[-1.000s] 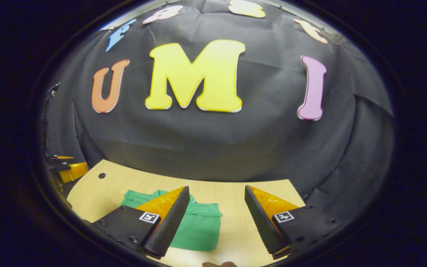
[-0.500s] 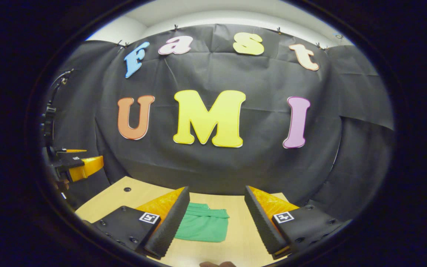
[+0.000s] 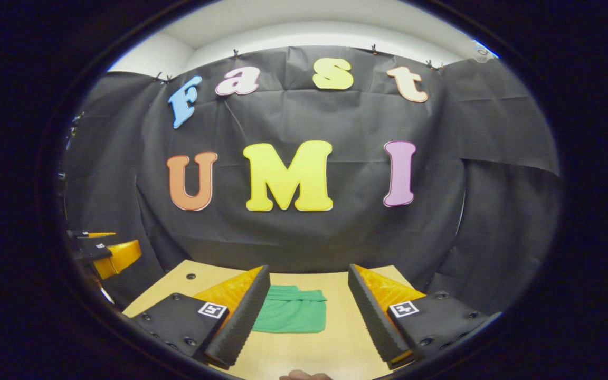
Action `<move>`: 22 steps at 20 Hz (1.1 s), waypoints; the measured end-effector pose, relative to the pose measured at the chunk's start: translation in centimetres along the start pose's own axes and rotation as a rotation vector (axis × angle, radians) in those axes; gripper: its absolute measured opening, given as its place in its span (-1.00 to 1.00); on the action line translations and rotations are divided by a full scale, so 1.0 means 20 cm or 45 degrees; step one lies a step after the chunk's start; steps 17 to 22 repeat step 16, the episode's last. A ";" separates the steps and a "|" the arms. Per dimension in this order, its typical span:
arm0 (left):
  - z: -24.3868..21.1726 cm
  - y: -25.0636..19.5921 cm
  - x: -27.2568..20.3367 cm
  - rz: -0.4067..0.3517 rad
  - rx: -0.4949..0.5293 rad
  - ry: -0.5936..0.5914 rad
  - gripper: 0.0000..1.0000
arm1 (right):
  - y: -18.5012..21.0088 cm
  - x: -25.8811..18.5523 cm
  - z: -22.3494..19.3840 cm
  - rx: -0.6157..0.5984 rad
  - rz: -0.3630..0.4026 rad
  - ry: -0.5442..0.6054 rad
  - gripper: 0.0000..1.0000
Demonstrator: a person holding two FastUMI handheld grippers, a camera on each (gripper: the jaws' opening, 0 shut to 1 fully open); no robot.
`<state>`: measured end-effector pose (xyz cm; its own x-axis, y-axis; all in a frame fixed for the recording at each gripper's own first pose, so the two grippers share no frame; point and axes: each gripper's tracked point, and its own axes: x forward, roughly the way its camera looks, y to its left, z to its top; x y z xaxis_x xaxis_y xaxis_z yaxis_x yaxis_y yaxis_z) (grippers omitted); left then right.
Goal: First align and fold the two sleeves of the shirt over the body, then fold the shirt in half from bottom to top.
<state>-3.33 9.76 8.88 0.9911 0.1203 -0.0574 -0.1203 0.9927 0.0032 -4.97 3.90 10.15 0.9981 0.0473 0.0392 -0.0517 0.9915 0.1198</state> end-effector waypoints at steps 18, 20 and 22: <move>-0.02 -0.07 -0.10 -0.072 -0.028 -0.006 0.97 | 0.23 -0.01 -0.06 -0.109 0.142 0.042 0.80; -0.02 -0.07 -0.10 -0.072 -0.028 -0.006 0.97 | 0.23 -0.01 -0.06 -0.109 0.142 0.042 0.80; -0.02 -0.07 -0.10 -0.072 -0.028 -0.006 0.97 | 0.23 -0.01 -0.06 -0.109 0.142 0.042 0.80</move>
